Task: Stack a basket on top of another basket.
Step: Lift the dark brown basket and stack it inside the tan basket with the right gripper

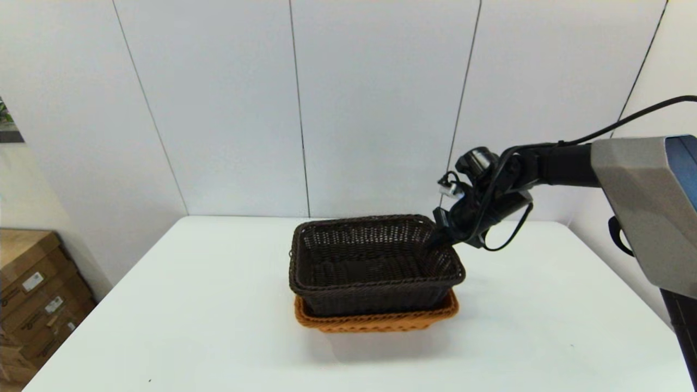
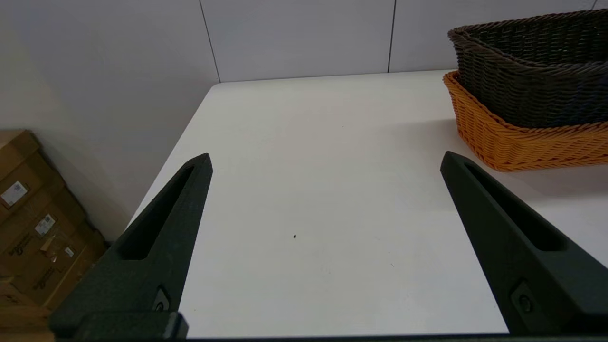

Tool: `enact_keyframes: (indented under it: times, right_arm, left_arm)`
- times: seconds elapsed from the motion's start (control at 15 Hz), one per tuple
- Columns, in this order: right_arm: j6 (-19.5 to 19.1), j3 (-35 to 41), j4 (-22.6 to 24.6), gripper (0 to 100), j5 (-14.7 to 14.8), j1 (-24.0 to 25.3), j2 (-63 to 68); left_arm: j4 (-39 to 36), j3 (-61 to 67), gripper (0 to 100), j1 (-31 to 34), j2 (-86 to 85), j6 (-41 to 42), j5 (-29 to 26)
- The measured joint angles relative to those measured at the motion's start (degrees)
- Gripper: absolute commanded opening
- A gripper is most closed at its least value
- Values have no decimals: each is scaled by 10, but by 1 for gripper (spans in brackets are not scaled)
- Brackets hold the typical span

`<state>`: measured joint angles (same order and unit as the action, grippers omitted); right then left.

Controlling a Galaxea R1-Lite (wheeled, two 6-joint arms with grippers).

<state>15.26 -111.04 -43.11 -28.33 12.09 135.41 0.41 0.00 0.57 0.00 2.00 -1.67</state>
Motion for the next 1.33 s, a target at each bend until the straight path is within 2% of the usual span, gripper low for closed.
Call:
enact_keyframes:
  times: [0.27,0.67,1.33]
  right_arm:
    - [2,0,0,0,0,0,-1]
    - [25,0,2,0,-4,-3,3]
    - [27,0,4,0,-7,-4,18]
  left_arm:
    - [0,0,100,0,0,0,0]
    - [0,0,100,0,0,0,0]
    - [0,0,100,0,0,0,0]
